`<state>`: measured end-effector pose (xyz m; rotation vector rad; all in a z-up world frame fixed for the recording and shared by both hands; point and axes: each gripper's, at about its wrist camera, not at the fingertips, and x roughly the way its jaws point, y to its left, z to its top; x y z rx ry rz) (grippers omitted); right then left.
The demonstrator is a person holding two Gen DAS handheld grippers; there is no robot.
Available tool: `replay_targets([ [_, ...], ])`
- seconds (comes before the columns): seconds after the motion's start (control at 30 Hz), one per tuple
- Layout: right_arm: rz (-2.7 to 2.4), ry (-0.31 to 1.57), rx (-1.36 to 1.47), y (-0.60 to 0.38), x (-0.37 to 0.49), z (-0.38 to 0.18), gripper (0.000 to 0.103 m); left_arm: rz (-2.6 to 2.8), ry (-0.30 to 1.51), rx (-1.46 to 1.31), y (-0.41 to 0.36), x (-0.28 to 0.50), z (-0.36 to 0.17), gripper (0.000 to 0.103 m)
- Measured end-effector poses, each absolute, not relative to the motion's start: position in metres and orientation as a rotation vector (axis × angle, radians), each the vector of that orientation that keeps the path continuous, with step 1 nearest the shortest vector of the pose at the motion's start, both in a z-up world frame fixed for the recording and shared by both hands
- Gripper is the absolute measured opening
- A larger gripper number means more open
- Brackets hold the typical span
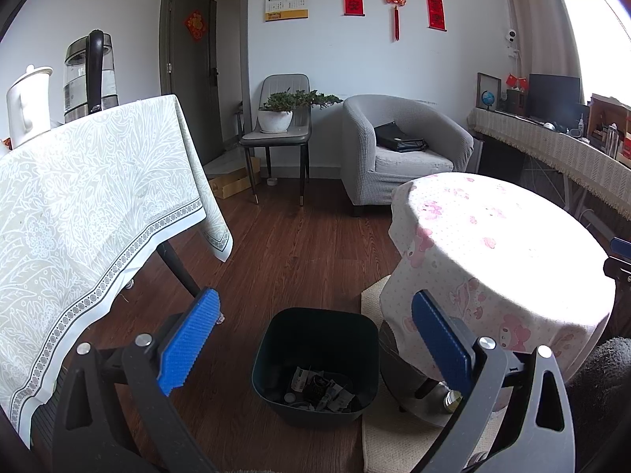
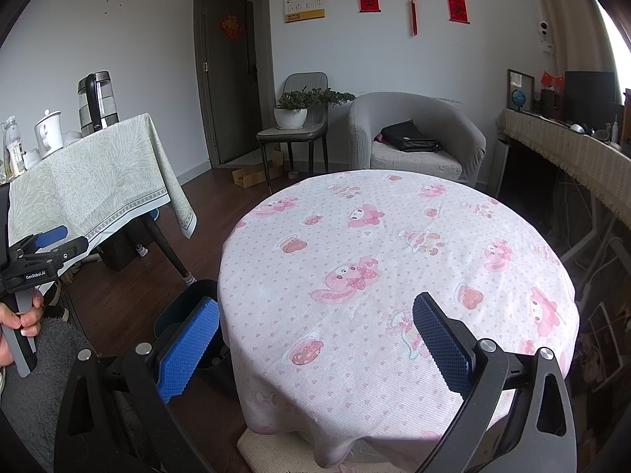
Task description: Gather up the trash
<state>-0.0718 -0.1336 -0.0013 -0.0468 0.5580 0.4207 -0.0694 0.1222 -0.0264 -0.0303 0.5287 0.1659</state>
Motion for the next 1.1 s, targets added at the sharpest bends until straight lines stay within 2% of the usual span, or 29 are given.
replay_targets([
  [1.1, 0.419, 0.559, -0.05, -0.1329, -0.0722, -0.0012, 0.1, 0.179, 0.536, -0.026, 0.1206, -0.0681, -0.0247, 0.1],
])
